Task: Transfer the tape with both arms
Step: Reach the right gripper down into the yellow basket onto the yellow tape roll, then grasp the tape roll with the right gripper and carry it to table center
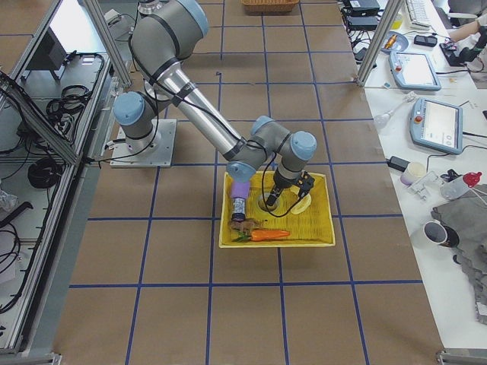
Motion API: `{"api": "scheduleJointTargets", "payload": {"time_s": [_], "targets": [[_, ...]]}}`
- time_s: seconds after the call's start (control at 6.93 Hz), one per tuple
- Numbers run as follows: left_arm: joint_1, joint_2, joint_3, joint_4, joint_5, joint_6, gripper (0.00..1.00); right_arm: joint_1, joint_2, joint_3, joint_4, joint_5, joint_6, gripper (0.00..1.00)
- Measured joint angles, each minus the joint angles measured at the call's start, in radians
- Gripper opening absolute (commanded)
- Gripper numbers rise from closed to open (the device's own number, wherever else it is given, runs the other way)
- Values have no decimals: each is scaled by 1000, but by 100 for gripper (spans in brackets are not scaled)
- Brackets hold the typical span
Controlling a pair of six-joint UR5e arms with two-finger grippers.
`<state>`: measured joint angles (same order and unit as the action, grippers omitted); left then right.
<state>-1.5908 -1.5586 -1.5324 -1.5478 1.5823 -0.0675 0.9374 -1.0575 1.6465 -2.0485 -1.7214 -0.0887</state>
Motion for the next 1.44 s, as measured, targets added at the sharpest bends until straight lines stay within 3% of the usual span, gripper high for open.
{"api": "scheduleJointTargets", "payload": {"time_s": [0.14,0.29,1.01,1.44], "targets": [[0,0,0,0,0,0,100,0,0,4,-1,2,4,4],[0,0,0,0,-1,0,100,0,0,4,-1,3,1,0],[1,-1,0,0,0,0,100,15,-60,-46,17,4,-6,0],[0,-2,0,0,1,0,100,172,-190,-88,178,2,-26,0]]}}
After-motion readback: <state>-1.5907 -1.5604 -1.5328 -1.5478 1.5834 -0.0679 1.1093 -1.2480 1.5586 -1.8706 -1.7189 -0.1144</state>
